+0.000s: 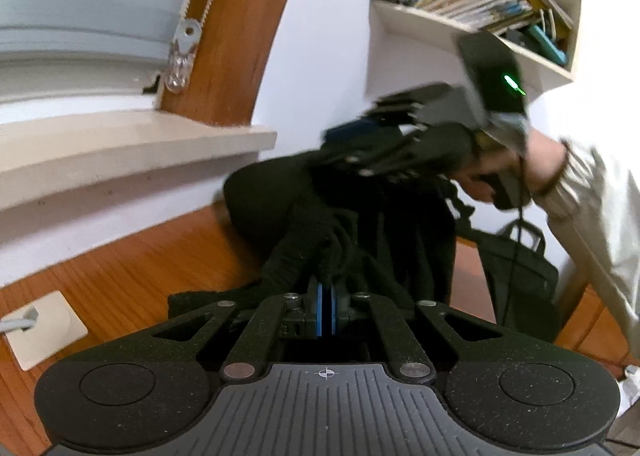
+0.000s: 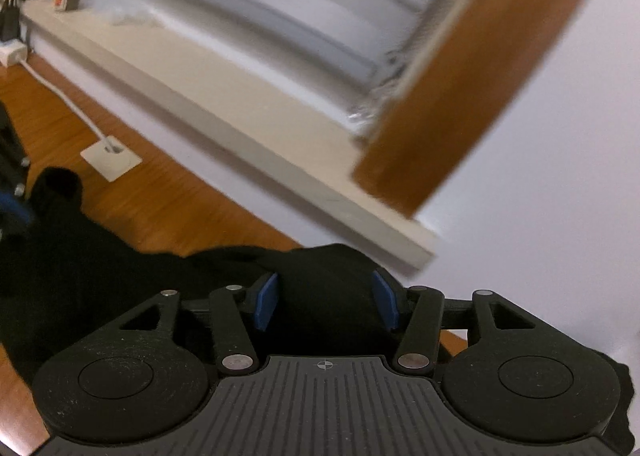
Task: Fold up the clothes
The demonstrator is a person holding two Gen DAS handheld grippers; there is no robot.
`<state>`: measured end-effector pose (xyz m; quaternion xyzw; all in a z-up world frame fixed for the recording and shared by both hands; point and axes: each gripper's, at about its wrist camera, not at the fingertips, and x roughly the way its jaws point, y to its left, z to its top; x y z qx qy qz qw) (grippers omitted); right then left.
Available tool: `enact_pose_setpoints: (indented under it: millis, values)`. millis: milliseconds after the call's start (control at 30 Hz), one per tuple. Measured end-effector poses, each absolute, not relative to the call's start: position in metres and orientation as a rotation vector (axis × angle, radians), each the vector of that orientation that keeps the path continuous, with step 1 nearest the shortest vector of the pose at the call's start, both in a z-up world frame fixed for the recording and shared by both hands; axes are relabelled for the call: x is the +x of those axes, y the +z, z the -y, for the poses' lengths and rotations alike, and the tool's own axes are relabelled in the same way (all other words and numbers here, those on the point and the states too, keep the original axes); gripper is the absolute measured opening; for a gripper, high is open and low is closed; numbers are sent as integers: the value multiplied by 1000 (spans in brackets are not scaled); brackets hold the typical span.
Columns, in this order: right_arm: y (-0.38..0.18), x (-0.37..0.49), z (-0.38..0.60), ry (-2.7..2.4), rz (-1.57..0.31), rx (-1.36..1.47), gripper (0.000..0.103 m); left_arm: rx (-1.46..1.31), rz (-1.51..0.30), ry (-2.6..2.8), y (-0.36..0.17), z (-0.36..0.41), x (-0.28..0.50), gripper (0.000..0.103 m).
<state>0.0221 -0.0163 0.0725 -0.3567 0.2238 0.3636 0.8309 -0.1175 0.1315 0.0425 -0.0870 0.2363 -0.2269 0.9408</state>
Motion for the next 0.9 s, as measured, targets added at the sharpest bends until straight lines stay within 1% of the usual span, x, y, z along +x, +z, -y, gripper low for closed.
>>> enact_pose_setpoints:
  millis: [67, 133, 167, 200, 267, 300, 467, 667, 733, 833, 900]
  values:
    - [66, 23, 8, 774, -522, -793, 52, -163, -506, -454, 38, -129, -115, 4]
    - [66, 23, 7, 755, -513, -800, 51, -158, -520, -452, 34, -128, -113, 4]
    - [66, 24, 7, 746, -507, -802, 44, -158, -522, -450, 34, -128, -113, 4]
    - [67, 24, 7, 736, -502, -804, 23, -160, -522, -450, 34, -129, -113, 4]
    - [67, 24, 7, 717, -491, -808, 12, -161, -518, -455, 35, -130, -115, 4]
    - [68, 24, 6, 707, -486, -809, 10, -161, -515, -458, 36, -129, -116, 4]
    - [103, 16, 30, 574, -315, -737, 6, -162, -490, -456, 43, -130, -123, 4]
    - [158, 11, 78, 420, -173, -671, 1, -173, -483, -446, 49, -134, -127, 4]
    - [182, 6, 100, 297, -58, -655, 1, -167, -486, -427, 49, -137, -128, 4]
    - [223, 9, 143, 276, -89, -571, 1, -193, -472, -414, 51, -148, -130, 4]
    - [222, 10, 153, 289, -132, -602, 1, -210, -465, -440, 51, -152, -130, 4]
